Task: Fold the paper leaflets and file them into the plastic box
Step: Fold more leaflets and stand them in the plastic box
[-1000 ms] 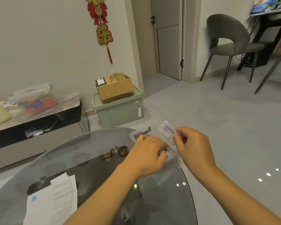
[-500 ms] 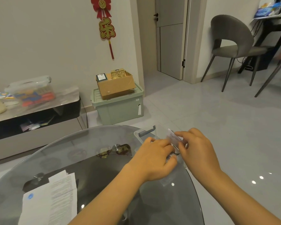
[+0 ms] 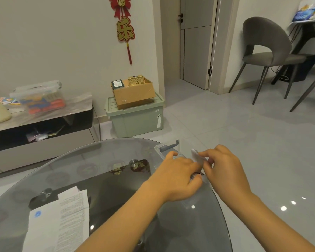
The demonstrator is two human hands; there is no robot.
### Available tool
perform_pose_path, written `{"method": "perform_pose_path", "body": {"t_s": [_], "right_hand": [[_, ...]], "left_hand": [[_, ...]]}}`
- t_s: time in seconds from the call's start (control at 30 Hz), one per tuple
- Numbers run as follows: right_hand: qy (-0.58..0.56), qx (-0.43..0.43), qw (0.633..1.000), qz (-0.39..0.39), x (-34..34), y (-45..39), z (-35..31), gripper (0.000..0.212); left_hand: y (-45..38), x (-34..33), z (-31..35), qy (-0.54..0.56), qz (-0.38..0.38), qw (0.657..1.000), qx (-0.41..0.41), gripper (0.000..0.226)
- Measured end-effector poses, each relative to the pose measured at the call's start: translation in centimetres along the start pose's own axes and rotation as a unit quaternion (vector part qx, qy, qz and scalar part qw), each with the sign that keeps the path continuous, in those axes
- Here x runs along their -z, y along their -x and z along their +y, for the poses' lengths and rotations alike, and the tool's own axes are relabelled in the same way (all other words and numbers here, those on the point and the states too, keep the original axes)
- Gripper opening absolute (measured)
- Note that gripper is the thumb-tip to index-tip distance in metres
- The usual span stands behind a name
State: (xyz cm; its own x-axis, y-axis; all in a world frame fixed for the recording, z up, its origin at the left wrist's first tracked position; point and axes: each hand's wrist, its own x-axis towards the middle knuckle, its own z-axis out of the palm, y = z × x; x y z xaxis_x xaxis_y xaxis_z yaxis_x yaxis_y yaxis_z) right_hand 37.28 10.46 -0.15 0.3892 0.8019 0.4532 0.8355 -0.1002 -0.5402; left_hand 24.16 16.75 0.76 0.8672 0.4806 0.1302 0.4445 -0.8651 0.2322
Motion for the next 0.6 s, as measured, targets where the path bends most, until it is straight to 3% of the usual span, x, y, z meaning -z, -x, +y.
{"method": "perform_pose_path", "body": {"t_s": [0.1,0.23,0.43,0.6], "right_hand": [[0.020,-0.014,0.999,-0.034,0.1,-0.1,-0.2,0.019],[0.069,-0.025,0.992,-0.106,0.9,-0.5,-0.4,0.025],[0.084,-0.043,0.976,-0.194,2.0,-0.7,-0.6,0.031],[0.016,-0.068,0.992,-0.107,2.8,-0.1,-0.2,0.020]], "left_hand": [[-0.1,-0.1,0.0,-0.019,0.005,1.000,-0.011,0.066],[0.1,-0.3,-0.3,0.006,0.041,0.999,-0.016,0.048],[0.1,-0.5,-0.5,0.011,0.059,0.998,-0.017,0.062],[-0.1,-0.5,-0.8,-0.005,0.017,1.000,-0.008,0.073]]}}
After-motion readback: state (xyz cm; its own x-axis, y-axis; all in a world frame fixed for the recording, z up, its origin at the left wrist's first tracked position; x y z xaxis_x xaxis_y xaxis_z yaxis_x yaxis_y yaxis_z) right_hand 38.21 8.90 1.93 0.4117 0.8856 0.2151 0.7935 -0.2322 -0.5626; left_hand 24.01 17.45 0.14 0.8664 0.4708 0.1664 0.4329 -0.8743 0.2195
